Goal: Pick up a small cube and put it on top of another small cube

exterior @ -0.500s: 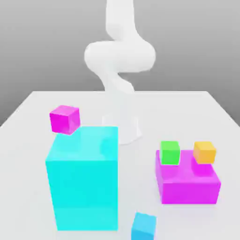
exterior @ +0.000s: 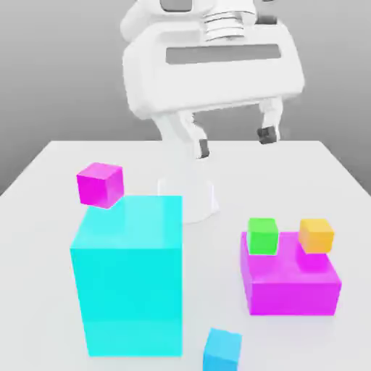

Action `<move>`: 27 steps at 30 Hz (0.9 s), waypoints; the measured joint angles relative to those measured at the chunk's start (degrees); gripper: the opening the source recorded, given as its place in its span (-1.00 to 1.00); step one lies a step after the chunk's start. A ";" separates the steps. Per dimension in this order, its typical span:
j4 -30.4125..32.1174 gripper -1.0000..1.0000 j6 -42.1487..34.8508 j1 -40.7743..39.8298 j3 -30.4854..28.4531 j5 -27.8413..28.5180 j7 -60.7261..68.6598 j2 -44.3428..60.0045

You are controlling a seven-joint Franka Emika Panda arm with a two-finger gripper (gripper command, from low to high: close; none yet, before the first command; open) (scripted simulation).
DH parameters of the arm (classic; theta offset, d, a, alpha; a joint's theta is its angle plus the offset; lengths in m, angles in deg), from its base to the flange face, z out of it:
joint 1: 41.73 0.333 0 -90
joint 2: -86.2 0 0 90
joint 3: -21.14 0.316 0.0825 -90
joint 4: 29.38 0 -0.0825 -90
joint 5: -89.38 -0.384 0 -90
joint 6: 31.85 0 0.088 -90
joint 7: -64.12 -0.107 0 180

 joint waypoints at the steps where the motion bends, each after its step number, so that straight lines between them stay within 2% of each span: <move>1: 0.21 0.00 0.61 0.45 -0.15 -0.69 2.52 1.92; 8: 1.88 0.00 5.39 2.38 0.27 -2.60 18.06 14.79; 16: 3.77 0.00 12.48 2.26 0.88 3.40 28.82 27.84; 20: 2.31 0.00 18.77 -0.26 4.09 0.65 31.78 36.01; 21: 2.09 -1.00 19.67 -0.72 4.66 0.18 32.16 37.18; 27: 1.97 -1.00 19.98 -0.96 4.94 -0.06 32.34 37.76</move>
